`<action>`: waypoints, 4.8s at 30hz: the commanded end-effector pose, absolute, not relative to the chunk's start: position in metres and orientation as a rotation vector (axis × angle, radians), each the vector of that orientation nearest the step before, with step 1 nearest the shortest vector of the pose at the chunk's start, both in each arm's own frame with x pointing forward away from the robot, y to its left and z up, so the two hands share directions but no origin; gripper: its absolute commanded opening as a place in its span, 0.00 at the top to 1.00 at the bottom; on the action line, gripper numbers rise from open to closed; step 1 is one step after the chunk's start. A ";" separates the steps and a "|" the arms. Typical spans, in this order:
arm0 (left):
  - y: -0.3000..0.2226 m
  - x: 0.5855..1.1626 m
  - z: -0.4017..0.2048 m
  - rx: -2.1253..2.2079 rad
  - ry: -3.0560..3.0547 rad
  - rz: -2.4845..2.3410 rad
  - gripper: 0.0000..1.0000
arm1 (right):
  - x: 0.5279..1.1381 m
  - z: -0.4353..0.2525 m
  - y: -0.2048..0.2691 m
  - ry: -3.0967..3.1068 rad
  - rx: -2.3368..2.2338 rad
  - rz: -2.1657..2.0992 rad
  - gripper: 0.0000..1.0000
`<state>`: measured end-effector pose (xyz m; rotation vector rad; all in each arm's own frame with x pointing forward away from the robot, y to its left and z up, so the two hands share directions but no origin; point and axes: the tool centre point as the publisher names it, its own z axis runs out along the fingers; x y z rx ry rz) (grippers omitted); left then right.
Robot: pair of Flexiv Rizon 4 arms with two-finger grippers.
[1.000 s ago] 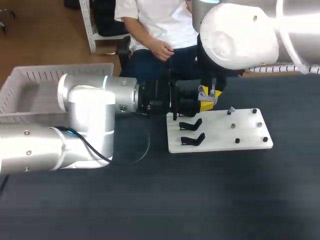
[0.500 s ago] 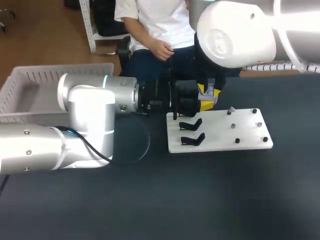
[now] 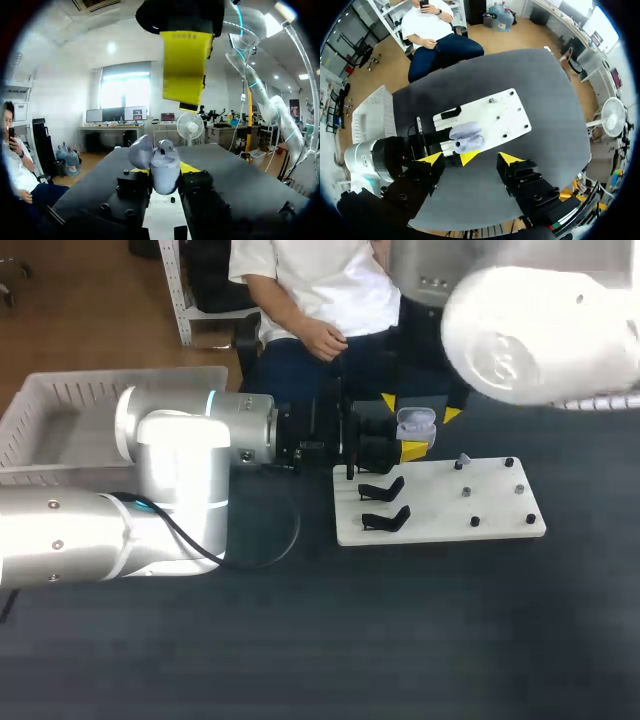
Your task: Pick up each earbud case from the left stands, insert the matching earbuds, close the lid, and place the case in the box.
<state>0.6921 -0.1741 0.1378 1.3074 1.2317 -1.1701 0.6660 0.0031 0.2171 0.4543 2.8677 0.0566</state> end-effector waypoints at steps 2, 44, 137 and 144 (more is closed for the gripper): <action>-0.174 0.691 0.137 1.302 1.230 -1.166 1.00 | 0.644 0.222 -0.037 2.720 0.371 0.245 0.01; -0.174 0.691 0.137 1.302 1.230 -1.166 1.00 | 0.740 0.117 -0.128 2.778 0.049 0.439 0.06; -0.174 0.691 0.137 1.302 1.230 -1.166 1.00 | 0.771 0.025 -0.094 2.848 0.415 0.429 0.61; -0.174 0.691 0.137 1.302 1.230 -1.166 1.00 | 0.771 0.024 -0.092 2.852 0.412 0.436 0.65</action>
